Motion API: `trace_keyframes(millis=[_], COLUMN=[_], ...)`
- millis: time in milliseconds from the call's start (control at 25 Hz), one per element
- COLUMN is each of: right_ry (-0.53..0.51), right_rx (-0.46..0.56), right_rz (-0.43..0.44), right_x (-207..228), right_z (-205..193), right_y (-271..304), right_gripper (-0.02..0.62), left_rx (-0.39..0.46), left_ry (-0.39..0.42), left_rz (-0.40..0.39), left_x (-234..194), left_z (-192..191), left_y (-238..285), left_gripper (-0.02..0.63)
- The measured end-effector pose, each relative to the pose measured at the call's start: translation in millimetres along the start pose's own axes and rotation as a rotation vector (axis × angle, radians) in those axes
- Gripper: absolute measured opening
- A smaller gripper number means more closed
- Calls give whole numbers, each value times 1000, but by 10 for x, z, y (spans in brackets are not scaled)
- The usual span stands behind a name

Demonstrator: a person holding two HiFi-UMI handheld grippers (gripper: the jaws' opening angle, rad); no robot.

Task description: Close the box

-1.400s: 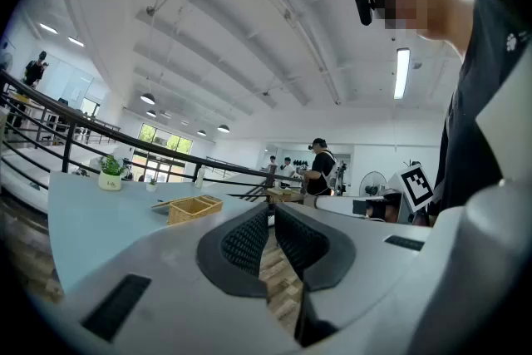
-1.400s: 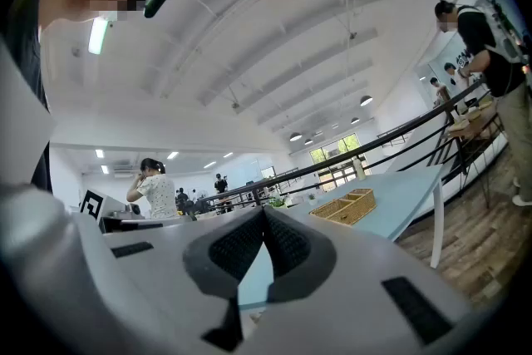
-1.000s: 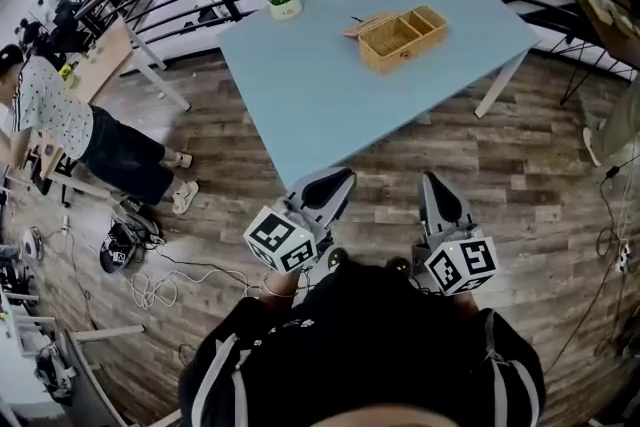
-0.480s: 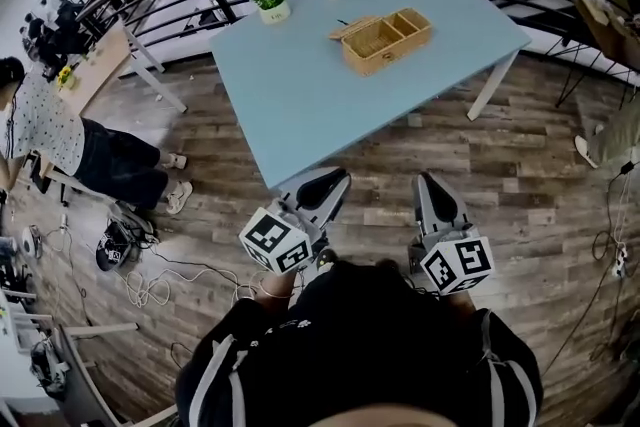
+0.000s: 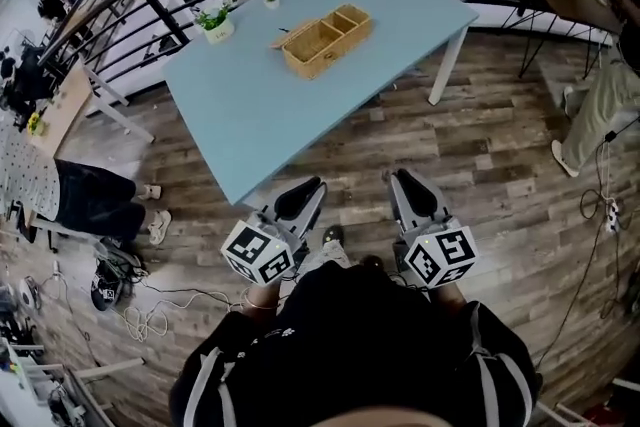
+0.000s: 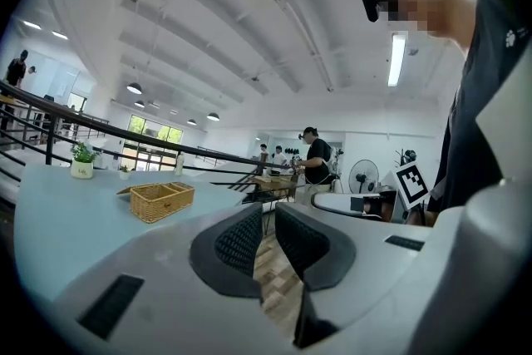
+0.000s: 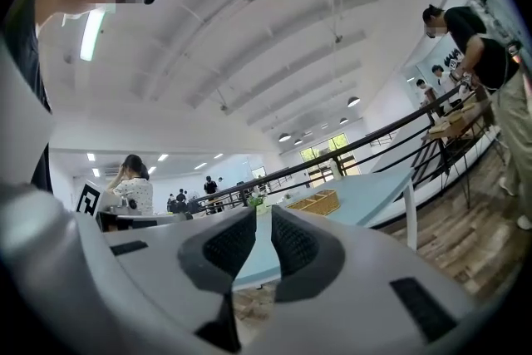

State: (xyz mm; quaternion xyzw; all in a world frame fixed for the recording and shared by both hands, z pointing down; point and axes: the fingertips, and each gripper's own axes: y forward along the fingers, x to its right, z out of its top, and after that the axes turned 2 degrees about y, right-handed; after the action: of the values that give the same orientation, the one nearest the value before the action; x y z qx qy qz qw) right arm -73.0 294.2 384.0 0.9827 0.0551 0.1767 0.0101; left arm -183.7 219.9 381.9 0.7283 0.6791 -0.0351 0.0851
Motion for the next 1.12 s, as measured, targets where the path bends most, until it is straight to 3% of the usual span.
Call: trace_keyframes(millis=[640, 1120], right_ry=[-21, -5], right_rx=[5, -17], right_rz=[-133, -151], right_x=[575, 1102], right_z=[124, 392], right_y=[72, 806], right_gripper=[95, 100], left_rx=[17, 36], left_ry=[-1, -39], left_rz=[-141, -127], left_x=[-245, -1006], left_z=[-12, 105], left_y=[888, 1550], left_gripper=[34, 44])
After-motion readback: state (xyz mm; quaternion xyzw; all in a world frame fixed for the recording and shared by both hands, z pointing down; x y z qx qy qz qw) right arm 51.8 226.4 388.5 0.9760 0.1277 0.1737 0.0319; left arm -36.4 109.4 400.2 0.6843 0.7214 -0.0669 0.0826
